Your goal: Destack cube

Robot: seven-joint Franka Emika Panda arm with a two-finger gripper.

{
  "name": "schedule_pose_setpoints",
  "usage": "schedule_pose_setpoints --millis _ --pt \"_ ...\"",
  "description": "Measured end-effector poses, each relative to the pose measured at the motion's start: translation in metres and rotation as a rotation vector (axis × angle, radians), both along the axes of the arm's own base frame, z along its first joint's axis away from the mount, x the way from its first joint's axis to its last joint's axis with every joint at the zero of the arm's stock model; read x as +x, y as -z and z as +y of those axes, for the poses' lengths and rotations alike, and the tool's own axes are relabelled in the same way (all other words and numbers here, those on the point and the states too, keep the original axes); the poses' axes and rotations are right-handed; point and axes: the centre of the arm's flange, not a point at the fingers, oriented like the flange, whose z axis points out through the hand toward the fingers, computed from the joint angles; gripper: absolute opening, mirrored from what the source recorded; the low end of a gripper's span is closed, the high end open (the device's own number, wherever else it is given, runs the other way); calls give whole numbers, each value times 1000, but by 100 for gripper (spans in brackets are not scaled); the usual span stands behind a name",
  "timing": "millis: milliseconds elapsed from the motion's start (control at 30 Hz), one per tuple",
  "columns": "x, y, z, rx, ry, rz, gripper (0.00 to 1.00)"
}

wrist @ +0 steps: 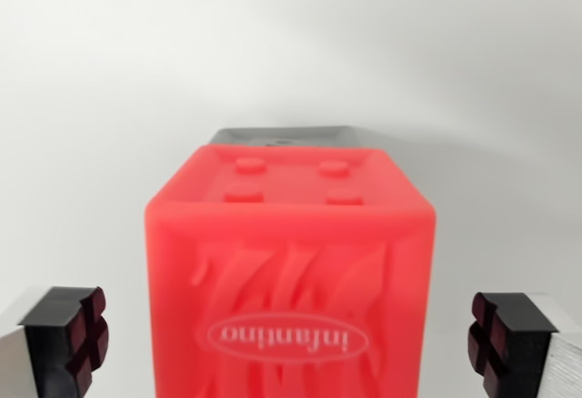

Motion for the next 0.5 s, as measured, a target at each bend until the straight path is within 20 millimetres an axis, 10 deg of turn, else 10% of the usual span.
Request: schedule_pose_setpoints --millis 467,500 --pt "0 21 0 0 0 0 100" --pt "0 21 0 0 0 -1 0"
